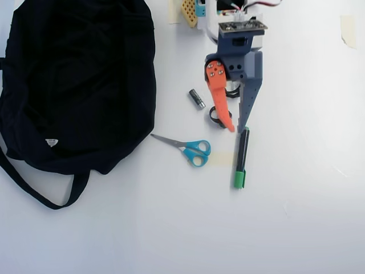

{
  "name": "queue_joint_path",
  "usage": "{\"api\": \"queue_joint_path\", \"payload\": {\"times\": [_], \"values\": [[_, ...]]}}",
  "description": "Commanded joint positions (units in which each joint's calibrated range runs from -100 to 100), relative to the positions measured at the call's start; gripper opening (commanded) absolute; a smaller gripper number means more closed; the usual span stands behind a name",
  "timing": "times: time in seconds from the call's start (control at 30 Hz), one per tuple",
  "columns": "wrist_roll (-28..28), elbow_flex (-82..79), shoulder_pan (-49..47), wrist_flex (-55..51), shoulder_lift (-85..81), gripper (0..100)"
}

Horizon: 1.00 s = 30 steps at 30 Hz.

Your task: Put the cable into the black bag

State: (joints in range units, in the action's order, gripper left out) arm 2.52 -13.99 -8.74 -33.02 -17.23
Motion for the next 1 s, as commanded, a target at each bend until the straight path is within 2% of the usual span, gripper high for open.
{"api": "queue_joint_path", "payload": {"times": [0.0,0.23,0.5,0.97], "values": [[-0.21,0.34,-2.55,-12.55,-5.43,3],[0.32,0.52,-3.45,-25.55,-8.0,3],[0.32,0.25,-5.32,-47.86,-16.22,2],[-0.21,-14.04,-7.56,-49.67,-18.87,3]]}}
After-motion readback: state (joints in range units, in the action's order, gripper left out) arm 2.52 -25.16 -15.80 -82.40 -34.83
